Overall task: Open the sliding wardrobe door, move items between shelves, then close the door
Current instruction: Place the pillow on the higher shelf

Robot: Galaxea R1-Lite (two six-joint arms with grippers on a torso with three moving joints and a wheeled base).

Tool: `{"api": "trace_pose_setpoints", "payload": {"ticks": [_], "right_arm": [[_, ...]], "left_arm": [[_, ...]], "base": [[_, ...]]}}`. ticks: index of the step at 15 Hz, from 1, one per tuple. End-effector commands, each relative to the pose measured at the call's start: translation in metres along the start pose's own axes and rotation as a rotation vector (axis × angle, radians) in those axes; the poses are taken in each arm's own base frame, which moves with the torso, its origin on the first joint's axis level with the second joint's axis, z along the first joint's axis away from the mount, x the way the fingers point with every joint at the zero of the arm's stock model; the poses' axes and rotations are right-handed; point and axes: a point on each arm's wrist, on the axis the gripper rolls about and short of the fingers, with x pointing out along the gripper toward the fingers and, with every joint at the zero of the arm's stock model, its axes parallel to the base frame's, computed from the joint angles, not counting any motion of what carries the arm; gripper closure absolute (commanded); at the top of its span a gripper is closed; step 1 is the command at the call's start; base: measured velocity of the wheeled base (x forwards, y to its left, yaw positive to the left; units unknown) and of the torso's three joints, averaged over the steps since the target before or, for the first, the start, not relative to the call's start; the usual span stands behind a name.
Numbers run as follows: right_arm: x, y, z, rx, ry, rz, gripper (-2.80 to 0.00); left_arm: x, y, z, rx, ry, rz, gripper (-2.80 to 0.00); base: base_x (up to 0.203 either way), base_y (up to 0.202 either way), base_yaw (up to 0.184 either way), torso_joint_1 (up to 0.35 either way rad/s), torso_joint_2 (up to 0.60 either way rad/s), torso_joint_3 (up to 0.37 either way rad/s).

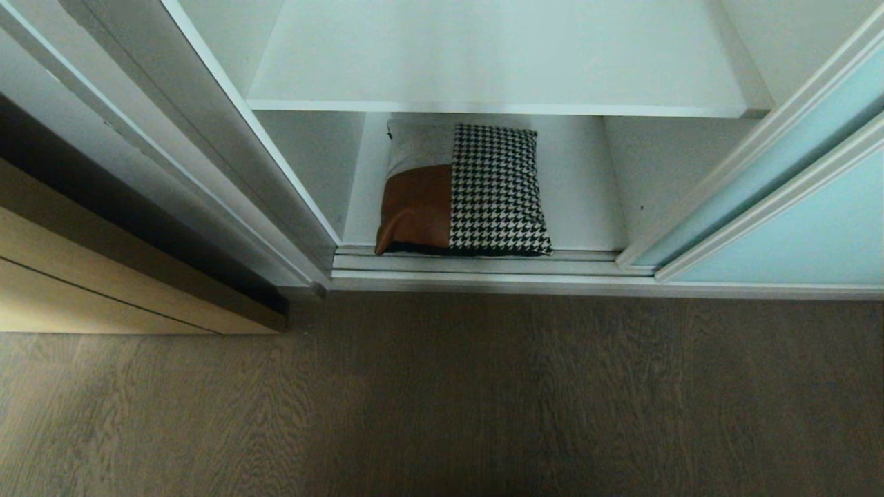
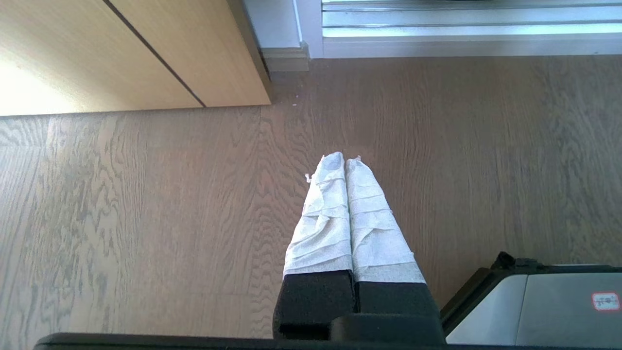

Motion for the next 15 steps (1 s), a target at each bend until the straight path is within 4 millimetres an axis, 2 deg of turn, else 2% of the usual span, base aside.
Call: {"api": "trace_pose_setpoints", "payload": {"ticks": [1, 15], "right_arm": [[-0.0001, 0.0000, 0.0000, -0.001, -0.002, 0.000, 0.00], [0.0001, 0.0000, -0.0001, -0.001, 0.001, 0.000, 0.00]], "left_arm": [[0.0001, 0.0000, 0.0000, 0.001, 0.002, 0.000, 0.00], [0.0007, 0.0005, 0.0016, -0.060, -0.027, 0.020, 0.00]], "base": [[0.000, 0.000, 0.000, 0.000, 0.00, 0.000], [0.000, 0.000, 0.000, 0.000, 0.00, -0.004]]}}
